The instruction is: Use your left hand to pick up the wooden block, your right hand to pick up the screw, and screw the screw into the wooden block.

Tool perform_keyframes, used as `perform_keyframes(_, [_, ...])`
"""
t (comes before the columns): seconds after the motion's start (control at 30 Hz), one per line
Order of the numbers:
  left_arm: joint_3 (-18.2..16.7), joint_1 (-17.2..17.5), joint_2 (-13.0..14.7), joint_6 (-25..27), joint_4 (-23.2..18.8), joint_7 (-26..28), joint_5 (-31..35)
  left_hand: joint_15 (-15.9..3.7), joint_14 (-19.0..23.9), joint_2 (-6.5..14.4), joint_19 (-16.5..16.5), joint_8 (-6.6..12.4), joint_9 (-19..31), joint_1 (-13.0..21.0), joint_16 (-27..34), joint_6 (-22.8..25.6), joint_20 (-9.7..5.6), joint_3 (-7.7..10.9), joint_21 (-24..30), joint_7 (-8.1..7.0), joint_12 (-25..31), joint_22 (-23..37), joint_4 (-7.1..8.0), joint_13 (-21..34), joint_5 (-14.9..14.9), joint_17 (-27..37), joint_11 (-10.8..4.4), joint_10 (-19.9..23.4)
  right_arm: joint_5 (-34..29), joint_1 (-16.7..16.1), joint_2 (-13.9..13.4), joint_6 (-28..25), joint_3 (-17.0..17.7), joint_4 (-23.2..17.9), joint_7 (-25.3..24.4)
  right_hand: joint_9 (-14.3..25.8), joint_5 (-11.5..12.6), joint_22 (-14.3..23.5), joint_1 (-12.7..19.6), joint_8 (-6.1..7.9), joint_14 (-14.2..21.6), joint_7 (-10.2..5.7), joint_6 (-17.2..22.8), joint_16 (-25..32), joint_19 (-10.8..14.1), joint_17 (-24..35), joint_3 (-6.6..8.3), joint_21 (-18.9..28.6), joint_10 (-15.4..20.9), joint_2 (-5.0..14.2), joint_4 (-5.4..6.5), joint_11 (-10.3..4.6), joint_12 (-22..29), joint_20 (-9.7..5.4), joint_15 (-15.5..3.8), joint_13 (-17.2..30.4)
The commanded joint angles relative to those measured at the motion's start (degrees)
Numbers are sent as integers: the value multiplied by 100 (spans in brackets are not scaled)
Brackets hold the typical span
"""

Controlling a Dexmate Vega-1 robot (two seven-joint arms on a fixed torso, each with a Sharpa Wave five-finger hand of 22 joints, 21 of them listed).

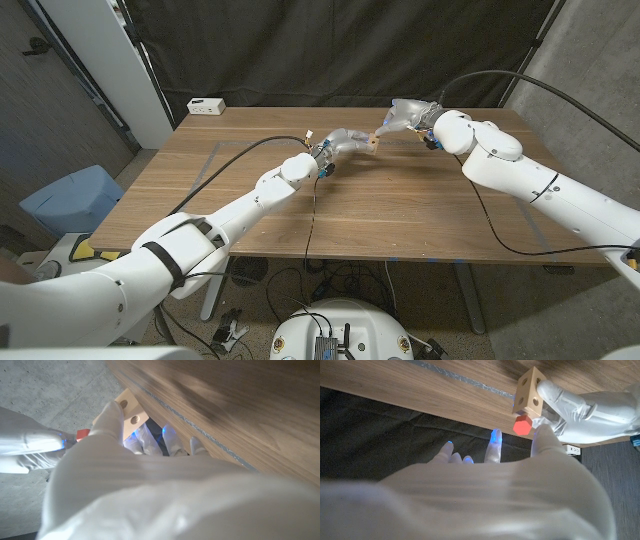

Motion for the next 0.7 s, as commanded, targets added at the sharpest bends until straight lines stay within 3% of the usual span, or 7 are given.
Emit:
perform_keyframes(0.03, [14,24,1,56,-40,-9,4,-190,-4,87,-2,36,19,-49,-16,99,-4,11,43,-2,26,16,31,7,38,-4,4,35,-46,-94,-46,168,85,16,-40,-29,-9,12,144,-5,9,-115,121,47,22,-4,64,37,18,7,-43,-118,65,-4,-50,27])
perform_keyframes(0.4, [36,-8,-30,49,21,-51,7,-187,-5,94,-2,34,19,-49,-15,95,-4,13,43,3,30,17,33,11,39,-3,-1,38,-132,-207,59,250,139,148,-331,-143,-13,10,411,31,196,-275,460,112,179,-27,178,82,174,-28,-86,-379,133,-61,-176,23])
perform_keyframes(0.7, [47,-51,-62,31,113,-86,1,-186,-2,91,-11,28,18,-54,-15,79,-1,11,39,13,32,16,35,14,39,-3,10,35,-229,-199,121,252,102,247,-390,-210,3,10,585,71,358,-351,707,150,301,-41,237,104,317,-87,-94,-411,166,-118,-267,20])
